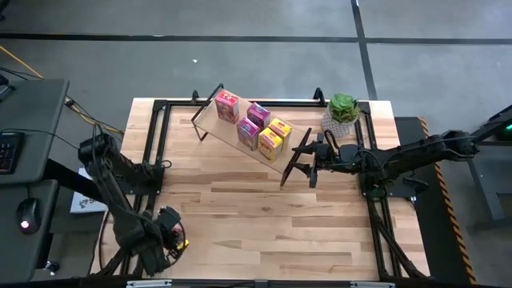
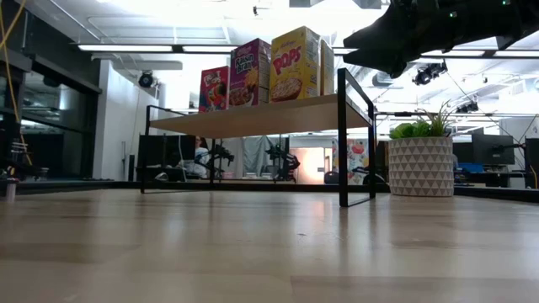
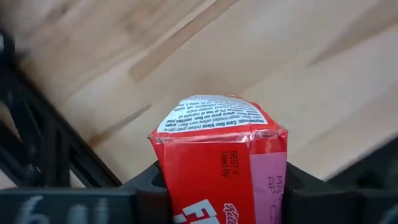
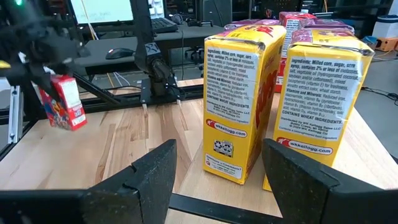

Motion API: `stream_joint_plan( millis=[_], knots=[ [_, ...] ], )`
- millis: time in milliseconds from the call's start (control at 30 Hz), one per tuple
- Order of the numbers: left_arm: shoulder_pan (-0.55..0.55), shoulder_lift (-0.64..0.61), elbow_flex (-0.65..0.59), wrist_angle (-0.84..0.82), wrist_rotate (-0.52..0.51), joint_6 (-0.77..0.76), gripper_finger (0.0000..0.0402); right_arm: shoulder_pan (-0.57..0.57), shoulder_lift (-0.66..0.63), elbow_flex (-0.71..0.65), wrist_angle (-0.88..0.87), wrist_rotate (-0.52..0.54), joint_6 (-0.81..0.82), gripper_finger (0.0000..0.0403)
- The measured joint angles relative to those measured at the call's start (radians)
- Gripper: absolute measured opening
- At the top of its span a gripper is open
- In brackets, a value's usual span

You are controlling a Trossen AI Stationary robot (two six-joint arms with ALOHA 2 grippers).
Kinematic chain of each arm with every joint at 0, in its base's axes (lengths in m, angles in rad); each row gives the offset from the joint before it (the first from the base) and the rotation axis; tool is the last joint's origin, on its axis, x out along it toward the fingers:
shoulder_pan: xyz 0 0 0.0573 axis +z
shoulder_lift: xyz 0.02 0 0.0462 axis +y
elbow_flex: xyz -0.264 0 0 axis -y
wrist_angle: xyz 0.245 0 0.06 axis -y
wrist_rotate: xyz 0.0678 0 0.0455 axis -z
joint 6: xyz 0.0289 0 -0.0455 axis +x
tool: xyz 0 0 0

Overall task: Stack cereal on shelf
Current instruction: Put the red cereal box aligned with the other red cereal box on the shelf

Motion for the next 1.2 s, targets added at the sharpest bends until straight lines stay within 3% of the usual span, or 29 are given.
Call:
stream_joint_plan(
  millis=[167,300,500,667,833,1000,1200],
  knots=[
    [0.094,-0.152,0.027,-0.022,-0.058,0.347,0.0135,0.0,0.0,0.0,0.0,0.0,0.0,0.0229],
    [0.218,-0.264,0.086,-0.084,-0.205,0.705,0.0143,0.0,0.0,0.0,0.0,0.0,0.0,0.0229],
    [0.487,-0.346,0.192,-0.094,-0.385,1.406,0.0141,0.0,0.0,0.0,-0.003,0.0,0.0,0.0229],
    [0.748,-0.333,0.245,-0.09,-0.412,1.87,0.0141,0.0,0.0,0.0,-0.013,0.0,0.011,0.0229],
    [0.944,-0.303,0.252,-0.059,-0.357,2.157,0.0142,0.0,0.0,0.0,-0.047,0.0,0.045,0.0229],
    [1.061,-0.272,0.25,0.005,-0.274,2.378,0.0142,0.0,0.0,0.0,-0.069,0.0,0.063,0.0229],
    [1.15,-0.218,0.251,0.028,-0.267,2.499,0.0142,0.0,0.0,0.0,-0.07,0.0,0.087,0.0229]
  ],
)
